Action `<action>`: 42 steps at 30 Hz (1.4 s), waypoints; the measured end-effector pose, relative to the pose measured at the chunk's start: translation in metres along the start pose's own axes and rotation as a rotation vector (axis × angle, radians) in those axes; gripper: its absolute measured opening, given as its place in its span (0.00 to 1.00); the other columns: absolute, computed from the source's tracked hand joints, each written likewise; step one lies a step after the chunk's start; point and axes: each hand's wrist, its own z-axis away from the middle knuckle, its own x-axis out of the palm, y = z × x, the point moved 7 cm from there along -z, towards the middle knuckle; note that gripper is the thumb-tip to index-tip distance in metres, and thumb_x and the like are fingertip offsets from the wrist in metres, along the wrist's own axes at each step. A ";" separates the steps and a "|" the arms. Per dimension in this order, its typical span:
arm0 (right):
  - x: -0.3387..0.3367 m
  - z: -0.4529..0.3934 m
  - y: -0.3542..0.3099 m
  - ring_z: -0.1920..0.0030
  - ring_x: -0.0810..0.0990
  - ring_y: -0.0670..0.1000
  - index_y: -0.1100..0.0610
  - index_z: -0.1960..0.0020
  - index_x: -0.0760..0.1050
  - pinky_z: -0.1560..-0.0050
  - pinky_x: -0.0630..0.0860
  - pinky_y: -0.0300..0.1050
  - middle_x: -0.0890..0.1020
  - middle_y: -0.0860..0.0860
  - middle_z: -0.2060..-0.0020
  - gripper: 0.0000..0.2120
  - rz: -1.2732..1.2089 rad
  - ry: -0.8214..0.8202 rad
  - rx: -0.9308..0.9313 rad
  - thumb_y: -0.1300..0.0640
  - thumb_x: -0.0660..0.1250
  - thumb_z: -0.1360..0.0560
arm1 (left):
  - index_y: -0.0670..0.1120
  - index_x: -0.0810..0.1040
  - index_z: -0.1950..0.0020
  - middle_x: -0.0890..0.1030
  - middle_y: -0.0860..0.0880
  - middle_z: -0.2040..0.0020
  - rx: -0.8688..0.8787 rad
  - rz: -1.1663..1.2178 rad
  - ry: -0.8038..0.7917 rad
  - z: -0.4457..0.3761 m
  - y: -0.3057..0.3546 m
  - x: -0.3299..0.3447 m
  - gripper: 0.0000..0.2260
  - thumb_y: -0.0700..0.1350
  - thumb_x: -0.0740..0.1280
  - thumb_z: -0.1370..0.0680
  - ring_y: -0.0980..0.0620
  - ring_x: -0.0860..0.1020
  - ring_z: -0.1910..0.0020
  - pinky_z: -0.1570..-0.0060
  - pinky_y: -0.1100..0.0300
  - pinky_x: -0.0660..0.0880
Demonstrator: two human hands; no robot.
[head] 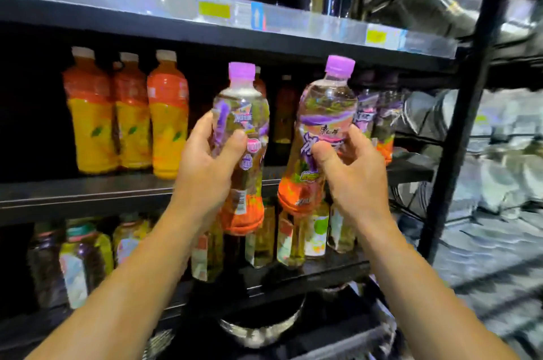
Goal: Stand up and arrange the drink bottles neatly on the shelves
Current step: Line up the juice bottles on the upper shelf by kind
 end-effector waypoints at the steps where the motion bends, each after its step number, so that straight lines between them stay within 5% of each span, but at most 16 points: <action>1: -0.018 -0.008 0.007 0.53 0.81 0.38 0.51 0.43 0.79 0.53 0.72 0.30 0.84 0.41 0.53 0.11 0.023 0.028 -0.011 0.58 0.70 0.24 | 0.48 0.74 0.34 0.83 0.49 0.44 0.015 0.003 -0.006 -0.005 -0.003 0.021 0.19 0.49 0.68 0.25 0.50 0.82 0.44 0.39 0.44 0.76; 10: -0.140 -0.087 0.089 0.51 0.81 0.41 0.51 0.40 0.78 0.47 0.77 0.41 0.84 0.44 0.51 0.13 0.139 0.214 -0.059 0.55 0.68 0.24 | 0.59 0.70 0.34 0.79 0.56 0.39 0.084 -0.176 0.053 -0.071 -0.056 0.124 0.16 0.48 0.67 0.20 0.60 0.78 0.41 0.37 0.51 0.75; 16: -0.171 -0.121 0.141 0.47 0.80 0.42 0.49 0.36 0.75 0.42 0.77 0.46 0.83 0.42 0.48 0.18 0.204 0.281 -0.026 0.50 0.67 0.26 | 0.44 0.73 0.36 0.79 0.56 0.51 0.003 -0.275 0.177 -0.098 -0.090 0.148 0.17 0.51 0.67 0.21 0.55 0.80 0.48 0.47 0.59 0.77; 21: -0.194 -0.140 0.163 0.53 0.74 0.28 0.52 0.35 0.74 0.50 0.68 0.22 0.78 0.39 0.51 0.17 0.200 0.401 -0.033 0.55 0.67 0.23 | 0.51 0.70 0.32 0.80 0.56 0.48 -0.041 -0.337 0.202 -0.107 -0.107 0.160 0.22 0.54 0.69 0.24 0.59 0.80 0.49 0.46 0.55 0.78; 23: -0.197 -0.146 0.173 0.52 0.73 0.27 0.52 0.35 0.73 0.52 0.66 0.20 0.77 0.38 0.51 0.17 0.211 0.408 -0.027 0.55 0.67 0.23 | 0.52 0.68 0.29 0.80 0.56 0.45 -0.030 -0.348 0.197 -0.109 -0.111 0.164 0.24 0.55 0.68 0.24 0.59 0.79 0.47 0.44 0.55 0.78; 32: -0.175 -0.182 0.228 0.42 0.72 0.45 0.47 0.27 0.62 0.40 0.69 0.46 0.75 0.44 0.39 0.22 0.184 0.271 0.186 0.44 0.59 0.19 | 0.50 0.57 0.22 0.75 0.60 0.46 0.030 -0.441 0.193 -0.115 -0.123 0.170 0.29 0.53 0.65 0.20 0.67 0.75 0.50 0.53 0.74 0.69; 37: -0.168 -0.191 0.245 0.36 0.72 0.51 0.48 0.24 0.55 0.42 0.65 0.45 0.73 0.48 0.34 0.25 0.189 0.200 0.223 0.44 0.55 0.18 | 0.51 0.52 0.21 0.76 0.53 0.42 0.014 -0.494 0.178 -0.124 -0.137 0.172 0.32 0.52 0.65 0.20 0.54 0.75 0.43 0.45 0.61 0.70; 42: -0.159 -0.187 0.249 0.32 0.70 0.54 0.50 0.21 0.46 0.37 0.68 0.48 0.67 0.54 0.29 0.29 0.223 0.175 0.218 0.48 0.55 0.18 | 0.51 0.49 0.21 0.74 0.49 0.35 -0.002 -0.523 0.163 -0.127 -0.142 0.174 0.32 0.52 0.64 0.19 0.53 0.73 0.41 0.45 0.63 0.66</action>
